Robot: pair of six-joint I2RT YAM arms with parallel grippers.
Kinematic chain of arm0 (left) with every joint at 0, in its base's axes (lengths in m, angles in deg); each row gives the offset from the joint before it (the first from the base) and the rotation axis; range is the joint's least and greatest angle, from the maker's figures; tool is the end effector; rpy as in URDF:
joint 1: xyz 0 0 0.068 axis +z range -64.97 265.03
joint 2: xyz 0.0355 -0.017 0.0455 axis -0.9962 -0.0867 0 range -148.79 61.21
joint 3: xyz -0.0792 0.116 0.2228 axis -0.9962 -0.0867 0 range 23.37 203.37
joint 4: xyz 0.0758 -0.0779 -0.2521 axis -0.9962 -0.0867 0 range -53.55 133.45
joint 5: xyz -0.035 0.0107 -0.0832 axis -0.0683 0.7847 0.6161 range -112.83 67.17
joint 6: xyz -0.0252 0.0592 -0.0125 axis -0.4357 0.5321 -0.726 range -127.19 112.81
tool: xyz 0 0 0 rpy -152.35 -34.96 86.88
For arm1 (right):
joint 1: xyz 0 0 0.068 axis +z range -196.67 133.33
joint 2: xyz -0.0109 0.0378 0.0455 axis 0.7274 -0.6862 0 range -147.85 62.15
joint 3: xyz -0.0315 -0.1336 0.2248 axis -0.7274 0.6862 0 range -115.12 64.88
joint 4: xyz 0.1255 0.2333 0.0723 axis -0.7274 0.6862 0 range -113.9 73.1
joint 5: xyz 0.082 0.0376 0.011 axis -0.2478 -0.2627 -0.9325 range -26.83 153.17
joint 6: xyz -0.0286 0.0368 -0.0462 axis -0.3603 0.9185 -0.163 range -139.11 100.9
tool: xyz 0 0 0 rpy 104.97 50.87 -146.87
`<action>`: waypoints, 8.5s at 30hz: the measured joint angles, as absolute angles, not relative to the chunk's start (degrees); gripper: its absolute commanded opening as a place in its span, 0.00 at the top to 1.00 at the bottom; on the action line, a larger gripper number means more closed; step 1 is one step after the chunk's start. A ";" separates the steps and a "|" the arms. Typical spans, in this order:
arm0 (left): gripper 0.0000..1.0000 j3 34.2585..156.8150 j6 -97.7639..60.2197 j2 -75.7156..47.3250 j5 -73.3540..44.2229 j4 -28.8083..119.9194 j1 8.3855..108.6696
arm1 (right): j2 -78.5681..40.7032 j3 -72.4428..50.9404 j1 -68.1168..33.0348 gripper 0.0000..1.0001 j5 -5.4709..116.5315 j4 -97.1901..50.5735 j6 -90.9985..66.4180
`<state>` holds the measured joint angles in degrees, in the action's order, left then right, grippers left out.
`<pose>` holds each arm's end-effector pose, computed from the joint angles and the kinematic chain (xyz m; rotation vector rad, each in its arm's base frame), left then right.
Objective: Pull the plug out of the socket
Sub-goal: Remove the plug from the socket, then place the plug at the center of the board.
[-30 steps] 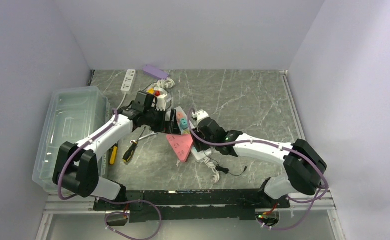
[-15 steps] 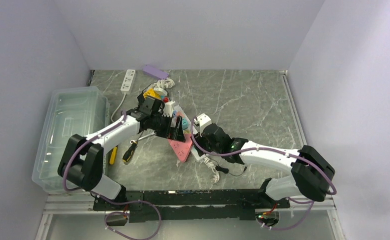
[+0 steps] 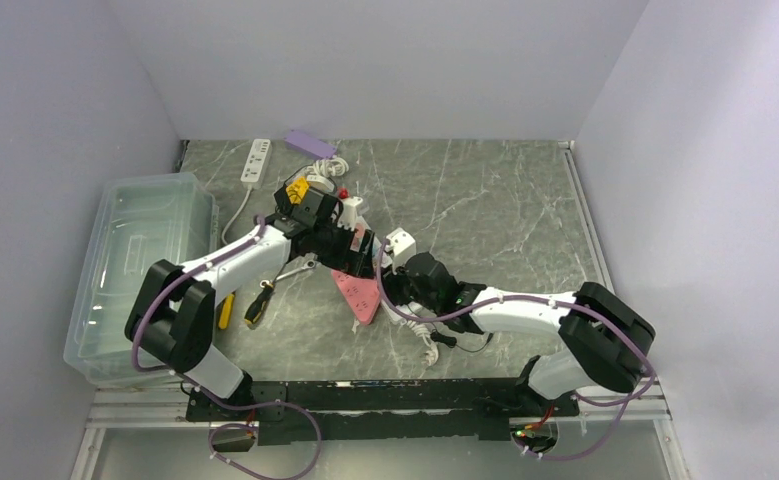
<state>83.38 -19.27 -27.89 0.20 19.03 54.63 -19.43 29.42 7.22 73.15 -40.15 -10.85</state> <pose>0.2862 -0.1914 0.1966 0.5812 2.5171 -0.7972 0.1921 0.2482 0.1577 -0.7221 1.9921 0.4739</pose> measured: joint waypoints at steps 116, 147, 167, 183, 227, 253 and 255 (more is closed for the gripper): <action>0.69 92.62 -14.33 -38.40 -13.53 18.59 41.70 | -13.31 36.37 5.56 1.00 74.59 -43.45 -5.74; 0.71 93.82 -14.31 -39.69 -13.29 19.29 39.44 | -9.09 39.56 3.79 1.00 72.54 -43.28 -5.46; 0.71 94.46 -14.33 -40.30 -13.05 19.20 39.18 | -9.51 39.56 11.13 1.00 82.26 -43.61 -10.42; 0.71 94.96 -14.35 -40.89 -12.94 19.53 38.81 | -6.84 40.52 4.90 1.00 73.63 -43.43 -6.68; 0.05 90.02 -19.36 -19.63 -4.89 16.12 56.27 | 3.28 41.86 -41.32 0.86 92.49 -33.01 8.14; 0.03 87.88 -21.32 -25.33 -3.10 14.46 56.54 | -1.55 40.55 -50.24 0.27 79.42 -30.82 13.32; 0.02 87.88 -21.80 -25.33 -2.40 14.61 56.86 | -0.57 40.57 -50.24 0.20 78.83 -30.91 13.12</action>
